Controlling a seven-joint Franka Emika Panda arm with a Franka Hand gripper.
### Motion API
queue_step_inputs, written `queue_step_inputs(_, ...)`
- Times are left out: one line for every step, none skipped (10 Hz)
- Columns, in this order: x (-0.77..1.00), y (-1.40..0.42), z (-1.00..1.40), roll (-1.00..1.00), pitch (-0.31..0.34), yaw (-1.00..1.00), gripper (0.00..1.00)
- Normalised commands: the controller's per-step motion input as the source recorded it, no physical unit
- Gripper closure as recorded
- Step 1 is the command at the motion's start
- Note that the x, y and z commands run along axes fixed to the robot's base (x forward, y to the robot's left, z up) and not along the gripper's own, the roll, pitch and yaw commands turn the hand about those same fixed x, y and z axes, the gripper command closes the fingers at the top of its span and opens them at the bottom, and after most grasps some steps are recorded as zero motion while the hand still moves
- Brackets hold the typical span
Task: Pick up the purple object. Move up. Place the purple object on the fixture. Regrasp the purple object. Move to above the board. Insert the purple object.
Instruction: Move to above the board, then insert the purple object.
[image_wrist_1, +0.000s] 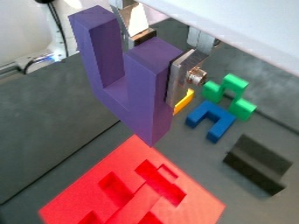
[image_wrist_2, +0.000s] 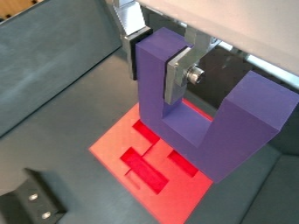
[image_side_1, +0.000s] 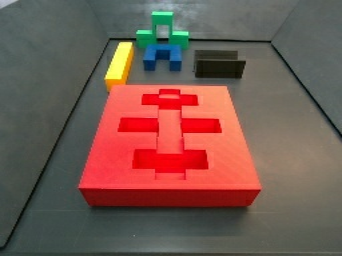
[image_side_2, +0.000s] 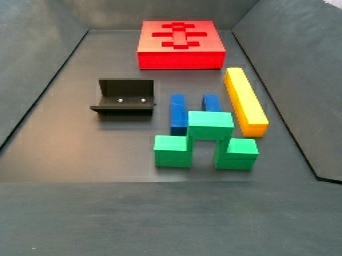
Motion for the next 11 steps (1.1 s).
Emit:
queue_step_inputs(-0.04, 0.02, 0.00, -0.31, -0.025, -0.01, 1.00)
queue_step_inputs(-0.03, 0.02, 0.00, -0.21, -0.022, -0.01, 1.00)
queue_step_inputs(0.25, -0.33, -0.26, 0.00, -0.060, 0.09, 1.00)
queue_step_inputs(0.44, -0.50, -0.37, 0.00, -0.087, 0.05, 1.00)
queue_step_inputs(0.46, -0.52, -0.47, -0.03, -0.137, 0.06, 1.00)
queue_step_inputs(0.40, -0.48, -0.55, -0.08, -0.179, 0.09, 1.00)
queue_step_inputs(0.45, -0.43, -0.73, -0.08, -0.203, 0.18, 1.00)
queue_step_inputs(0.40, -0.47, -0.75, -0.06, -0.207, 0.17, 1.00)
queue_step_inputs(0.29, -0.48, -0.81, -0.03, -0.196, 0.20, 1.00)
queue_step_inputs(0.20, -0.41, -0.90, 0.00, -0.150, 0.20, 1.00)
queue_step_inputs(0.15, -0.28, -0.97, 0.01, -0.124, 0.21, 1.00)
